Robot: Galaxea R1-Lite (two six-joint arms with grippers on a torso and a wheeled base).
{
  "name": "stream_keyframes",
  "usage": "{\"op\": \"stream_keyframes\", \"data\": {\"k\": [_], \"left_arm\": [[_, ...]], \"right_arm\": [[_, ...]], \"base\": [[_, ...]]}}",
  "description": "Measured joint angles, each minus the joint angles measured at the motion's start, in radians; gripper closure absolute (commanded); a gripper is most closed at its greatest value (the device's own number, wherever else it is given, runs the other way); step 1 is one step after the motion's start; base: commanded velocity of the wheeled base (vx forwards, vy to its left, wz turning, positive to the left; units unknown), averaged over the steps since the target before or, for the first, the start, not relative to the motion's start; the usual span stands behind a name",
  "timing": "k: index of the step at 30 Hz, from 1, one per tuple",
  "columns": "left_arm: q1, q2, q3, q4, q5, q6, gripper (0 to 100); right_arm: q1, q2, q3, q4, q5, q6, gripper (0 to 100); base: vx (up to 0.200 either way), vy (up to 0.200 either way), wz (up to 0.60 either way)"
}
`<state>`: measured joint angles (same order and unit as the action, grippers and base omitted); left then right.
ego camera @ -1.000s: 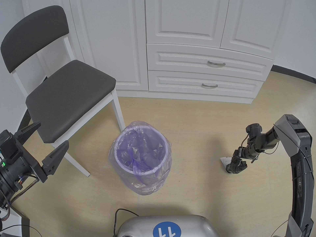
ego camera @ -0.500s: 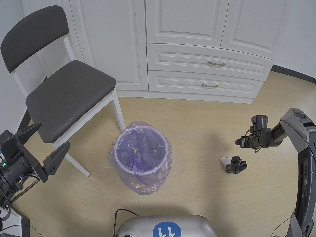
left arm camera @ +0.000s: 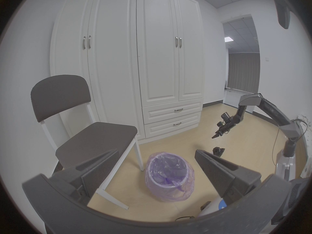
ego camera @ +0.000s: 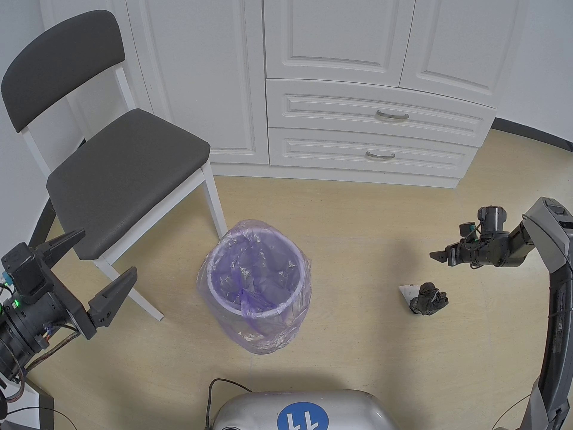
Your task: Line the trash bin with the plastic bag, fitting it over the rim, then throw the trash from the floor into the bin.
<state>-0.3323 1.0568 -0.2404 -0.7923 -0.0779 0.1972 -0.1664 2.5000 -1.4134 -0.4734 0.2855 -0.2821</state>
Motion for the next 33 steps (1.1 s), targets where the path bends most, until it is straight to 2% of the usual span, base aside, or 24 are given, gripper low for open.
{"op": "stream_keyframes", "data": {"k": [6, 10, 16, 22, 28, 33], "left_arm": [[-0.015, 0.001, 0.01, 0.0, 0.0, 0.023, 0], [-0.021, 0.001, 0.016, 0.0, 0.001, 0.033, 0], [-0.027, 0.001, 0.023, 0.0, 0.001, 0.044, 0], [-0.038, 0.001, 0.03, 0.0, 0.001, 0.05, 0], [-0.057, 0.0, 0.038, 0.0, 0.001, 0.051, 0], [-0.063, 0.002, 0.042, 0.0, 0.001, 0.051, 0]], "right_arm": [[-0.015, 0.01, -0.099, 0.336, 0.026, 0.046, 0], [-0.017, 0.039, -0.265, 0.56, 0.036, 0.114, 0], [-0.008, 0.123, -0.495, 0.792, 0.029, 0.21, 0], [0.009, 0.217, -0.575, 0.833, -0.056, 0.241, 0], [0.03, 0.268, -0.586, 0.838, -0.089, 0.236, 0], [0.053, 0.297, -0.586, 0.832, -0.15, 0.229, 0]], "base": [[0.0, 0.0, 0.0], [0.0, 0.0, 0.0], [0.0, 0.0, 0.0], [0.0, 0.0, 0.0], [0.0, 0.0, 0.0], [0.0, 0.0, 0.0]]}}
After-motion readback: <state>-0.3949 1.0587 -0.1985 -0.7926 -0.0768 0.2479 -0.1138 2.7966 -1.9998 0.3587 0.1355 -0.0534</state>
